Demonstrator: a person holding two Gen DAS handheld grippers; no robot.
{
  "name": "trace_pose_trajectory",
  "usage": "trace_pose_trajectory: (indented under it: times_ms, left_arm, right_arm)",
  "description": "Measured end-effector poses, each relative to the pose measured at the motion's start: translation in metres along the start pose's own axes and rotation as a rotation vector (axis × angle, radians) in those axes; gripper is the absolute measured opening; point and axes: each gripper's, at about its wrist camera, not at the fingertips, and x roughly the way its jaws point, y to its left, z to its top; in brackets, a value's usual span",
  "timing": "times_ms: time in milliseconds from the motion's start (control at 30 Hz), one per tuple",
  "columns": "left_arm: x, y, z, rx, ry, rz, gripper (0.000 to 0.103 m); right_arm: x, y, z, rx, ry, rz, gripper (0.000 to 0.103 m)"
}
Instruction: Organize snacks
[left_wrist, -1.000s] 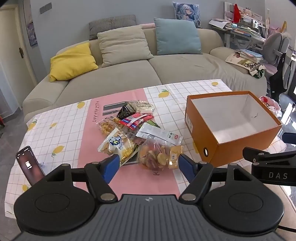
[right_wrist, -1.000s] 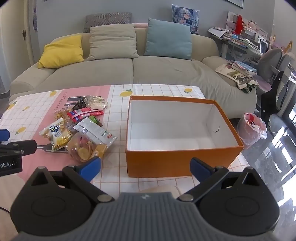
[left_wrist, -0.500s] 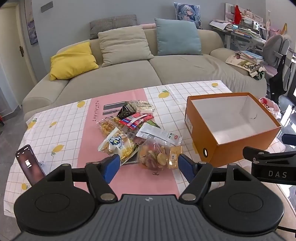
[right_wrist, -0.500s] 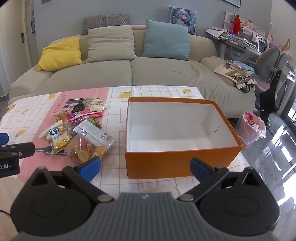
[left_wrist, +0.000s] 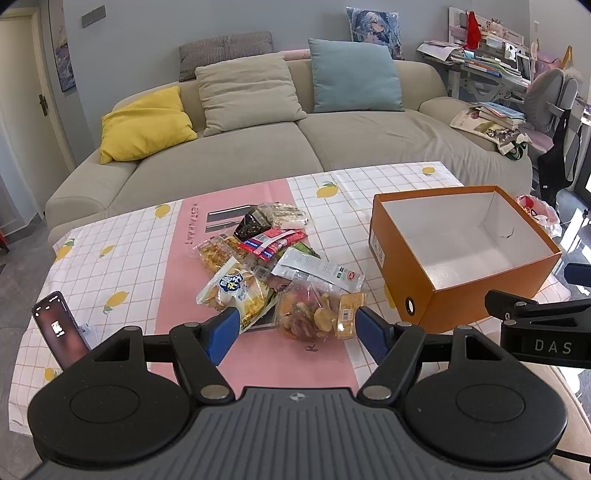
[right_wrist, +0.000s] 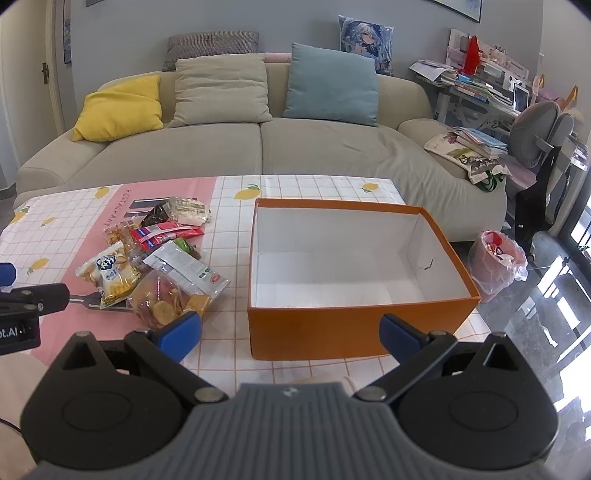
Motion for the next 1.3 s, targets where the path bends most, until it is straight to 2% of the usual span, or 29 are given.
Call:
trace_pose_trajectory:
  times_ms: [1300]
  left_arm:
    - [-0.0025,-0.0042,0.0011,0.007,-0.011,0.0,0.084]
  right_arm:
    - [-0.0023,0.0001,0.0009,0.004,0.0,-0.027,0.1]
